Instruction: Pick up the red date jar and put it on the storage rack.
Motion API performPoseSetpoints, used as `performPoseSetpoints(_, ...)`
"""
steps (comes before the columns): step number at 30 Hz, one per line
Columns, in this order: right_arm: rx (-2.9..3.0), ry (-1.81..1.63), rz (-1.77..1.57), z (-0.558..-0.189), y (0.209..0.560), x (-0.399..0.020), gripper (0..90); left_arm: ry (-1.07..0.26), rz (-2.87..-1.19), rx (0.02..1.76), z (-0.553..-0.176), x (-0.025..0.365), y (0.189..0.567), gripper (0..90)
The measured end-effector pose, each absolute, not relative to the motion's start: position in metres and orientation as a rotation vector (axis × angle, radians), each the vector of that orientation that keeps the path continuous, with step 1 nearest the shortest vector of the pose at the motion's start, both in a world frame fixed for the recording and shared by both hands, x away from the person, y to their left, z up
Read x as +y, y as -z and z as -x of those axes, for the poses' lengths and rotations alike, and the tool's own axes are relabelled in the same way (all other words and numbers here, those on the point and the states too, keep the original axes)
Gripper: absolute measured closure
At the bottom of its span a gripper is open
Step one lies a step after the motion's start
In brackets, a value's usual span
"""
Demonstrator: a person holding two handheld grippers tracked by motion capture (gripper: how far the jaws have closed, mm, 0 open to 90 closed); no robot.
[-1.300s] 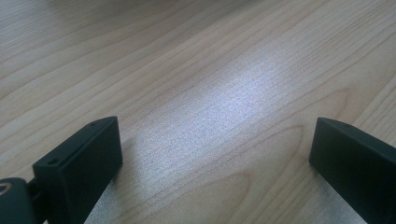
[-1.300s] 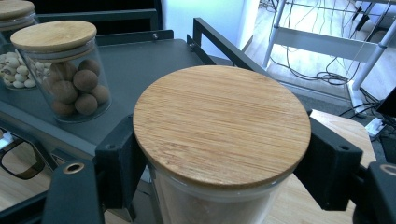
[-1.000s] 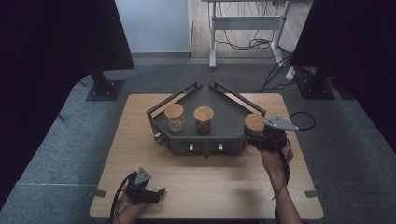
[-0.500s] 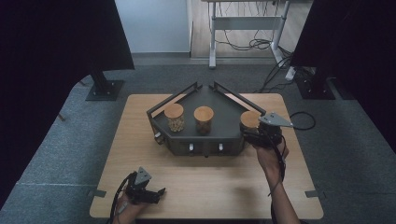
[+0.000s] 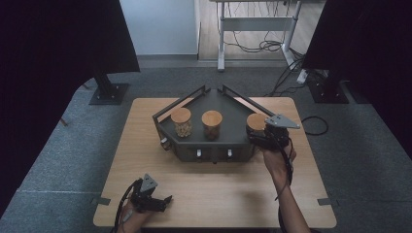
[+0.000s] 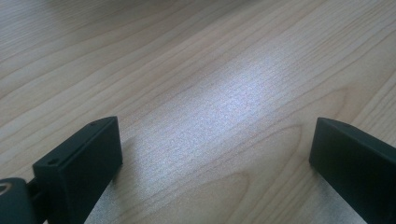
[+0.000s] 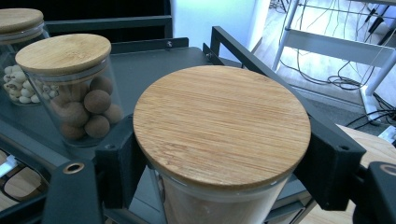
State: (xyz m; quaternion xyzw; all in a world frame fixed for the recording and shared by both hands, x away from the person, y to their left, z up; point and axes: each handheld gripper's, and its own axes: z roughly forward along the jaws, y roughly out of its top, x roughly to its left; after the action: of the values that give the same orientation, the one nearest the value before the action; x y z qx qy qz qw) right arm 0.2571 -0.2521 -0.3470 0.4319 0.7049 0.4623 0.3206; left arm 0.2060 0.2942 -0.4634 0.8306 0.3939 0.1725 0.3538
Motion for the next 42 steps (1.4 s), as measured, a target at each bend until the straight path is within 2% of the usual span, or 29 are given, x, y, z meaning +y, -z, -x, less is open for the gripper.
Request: performPoseSetpoints(42,1.878,-1.195,-1.115,-0.288,0.353,-0.225,25.2,-0.440,-2.148,1.013,-0.206,0.295,0.464,2.3)
